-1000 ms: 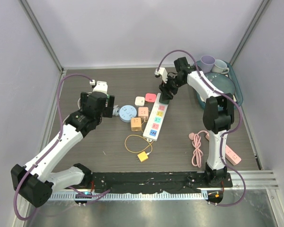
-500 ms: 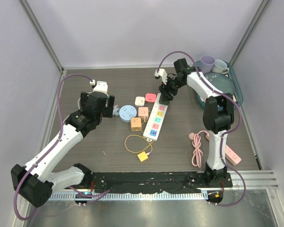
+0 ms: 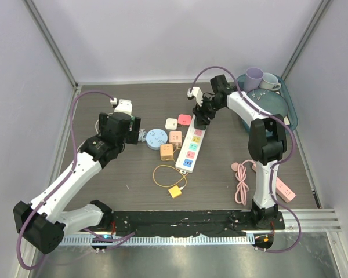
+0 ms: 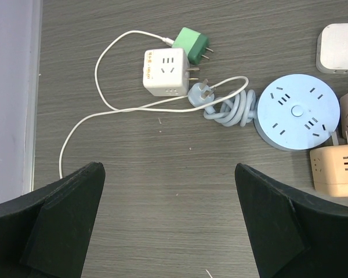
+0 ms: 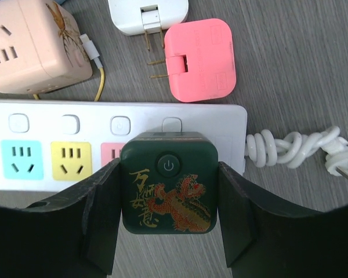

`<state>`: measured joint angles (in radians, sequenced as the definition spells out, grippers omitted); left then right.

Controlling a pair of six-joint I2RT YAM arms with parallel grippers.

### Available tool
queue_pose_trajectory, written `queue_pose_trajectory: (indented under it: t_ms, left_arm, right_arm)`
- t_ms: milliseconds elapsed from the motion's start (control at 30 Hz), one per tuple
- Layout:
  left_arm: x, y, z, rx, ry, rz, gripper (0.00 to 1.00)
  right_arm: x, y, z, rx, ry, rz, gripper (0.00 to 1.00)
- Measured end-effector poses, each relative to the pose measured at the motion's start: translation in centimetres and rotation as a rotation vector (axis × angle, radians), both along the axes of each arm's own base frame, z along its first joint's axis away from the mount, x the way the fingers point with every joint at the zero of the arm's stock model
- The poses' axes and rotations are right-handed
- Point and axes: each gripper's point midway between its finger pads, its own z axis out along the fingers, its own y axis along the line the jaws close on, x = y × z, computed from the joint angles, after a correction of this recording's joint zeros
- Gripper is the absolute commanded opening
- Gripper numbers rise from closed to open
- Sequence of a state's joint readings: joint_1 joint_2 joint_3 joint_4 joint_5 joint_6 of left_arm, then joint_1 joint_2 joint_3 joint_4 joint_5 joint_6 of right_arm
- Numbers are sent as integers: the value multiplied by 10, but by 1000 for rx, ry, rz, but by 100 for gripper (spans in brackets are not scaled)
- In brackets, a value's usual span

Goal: Insert the plug
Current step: Insert the plug into the socket.

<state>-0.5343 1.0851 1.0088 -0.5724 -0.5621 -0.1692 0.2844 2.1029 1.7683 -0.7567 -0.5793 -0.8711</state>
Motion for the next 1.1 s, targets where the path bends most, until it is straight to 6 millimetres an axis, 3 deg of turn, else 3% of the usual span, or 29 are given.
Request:
queue_pose_trajectory:
  t_ms: [133, 667, 800, 967, 1100]
  left_arm:
    - [0, -1, 0, -3, 2, -5, 100]
    - [1, -2, -4, -3, 0, -7, 99]
    - [0, -3, -10, 1, 11, -17, 100]
    - [3, -8, -9, -15, 3, -38, 100]
    - [3, -11, -8, -29, -4, -49, 100]
  right_arm:
    - [-1, -4, -10, -35, 4, -18, 1]
    - [-6, -19, -12, 28, -9, -70, 1]
    - [-12, -32, -11, 45, -21, -117, 1]
    - [-30, -63, -11, 61, -28, -217, 1]
    - [-30, -66, -11, 84, -44, -254, 1]
